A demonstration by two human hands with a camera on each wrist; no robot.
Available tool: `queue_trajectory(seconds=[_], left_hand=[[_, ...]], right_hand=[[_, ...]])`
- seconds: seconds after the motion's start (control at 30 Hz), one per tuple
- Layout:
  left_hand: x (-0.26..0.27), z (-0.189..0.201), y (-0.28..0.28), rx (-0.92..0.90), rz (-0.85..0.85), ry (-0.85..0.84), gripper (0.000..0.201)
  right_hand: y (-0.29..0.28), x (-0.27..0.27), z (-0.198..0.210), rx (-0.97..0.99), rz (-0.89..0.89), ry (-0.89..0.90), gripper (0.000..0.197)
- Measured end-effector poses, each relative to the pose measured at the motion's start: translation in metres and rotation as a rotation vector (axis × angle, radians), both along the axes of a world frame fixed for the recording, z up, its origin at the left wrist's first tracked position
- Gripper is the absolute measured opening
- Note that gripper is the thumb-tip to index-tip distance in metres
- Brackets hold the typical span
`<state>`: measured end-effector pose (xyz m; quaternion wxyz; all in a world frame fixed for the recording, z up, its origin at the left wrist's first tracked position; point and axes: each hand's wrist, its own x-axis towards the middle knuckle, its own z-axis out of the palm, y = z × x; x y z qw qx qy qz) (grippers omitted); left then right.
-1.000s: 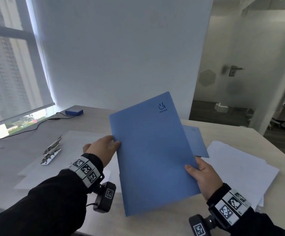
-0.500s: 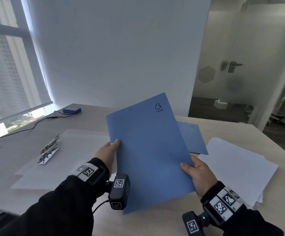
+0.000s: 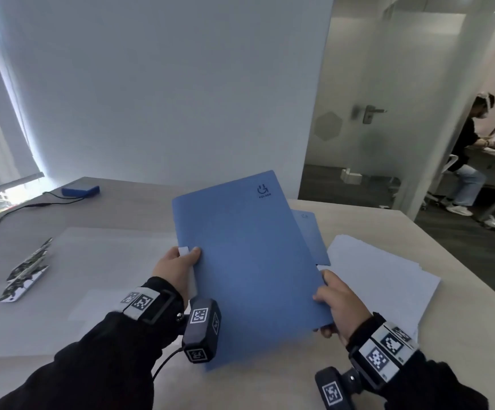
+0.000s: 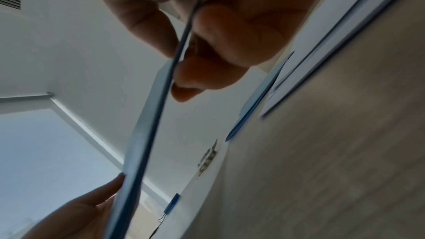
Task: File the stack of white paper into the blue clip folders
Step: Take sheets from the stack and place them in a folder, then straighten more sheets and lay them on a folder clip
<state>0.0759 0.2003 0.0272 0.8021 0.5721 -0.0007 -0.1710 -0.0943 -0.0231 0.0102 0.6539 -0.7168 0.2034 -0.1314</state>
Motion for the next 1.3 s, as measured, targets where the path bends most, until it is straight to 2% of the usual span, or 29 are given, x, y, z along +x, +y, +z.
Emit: queue_trajectory(seconds=[0.07,0.23,0.33,0.47,0.67,0.83,0.93,1.1,1.17,1.3], left_hand=[[0.003,-0.001,-0.003,-0.034,-0.011,0.007,0.004],[0.003,-0.009,-0.014,-0.023,-0.07,-0.003,0.011],[0.004,-0.021,-0.018,0.026,-0.077,0.011,0.021],[0.006,-0.033,-0.022,0.06,-0.111,0.043,0.017],[0.001,-0.045,-0.033,0.124,-0.155,-0.014,0.015],[-0.005,-0.05,-0.041,0.179,-0.138,-0.074,0.018],[-0.013,-0.045,-0.047,0.196,-0.143,-0.102,0.017],[-0.037,-0.041,-0.07,0.22,-0.193,-0.132,0.016],[-0.051,-0.04,-0.086,0.224,-0.227,-0.144,0.015],[-0.079,-0.04,-0.12,0.258,-0.294,-0.207,0.016]], right_hand=[[-0.012,0.0,-0.005,-0.01,-0.022,0.017,0.024],[-0.036,0.011,-0.016,0.281,-0.178,-0.143,0.026],[-0.056,0.031,-0.022,0.344,-0.321,-0.179,0.028],[-0.089,0.068,-0.022,0.347,-0.476,-0.114,0.03],[-0.128,0.12,-0.03,0.295,-0.54,0.008,0.031],[-0.129,0.133,-0.031,0.318,-0.516,0.102,0.012],[-0.121,0.116,-0.022,0.373,-0.517,0.126,0.021],[-0.121,0.051,-0.016,0.412,-0.553,-0.002,0.021],[-0.125,0.015,-0.015,0.353,-0.577,-0.005,0.015],[-0.138,-0.052,-0.011,0.125,-0.714,0.108,0.014]])
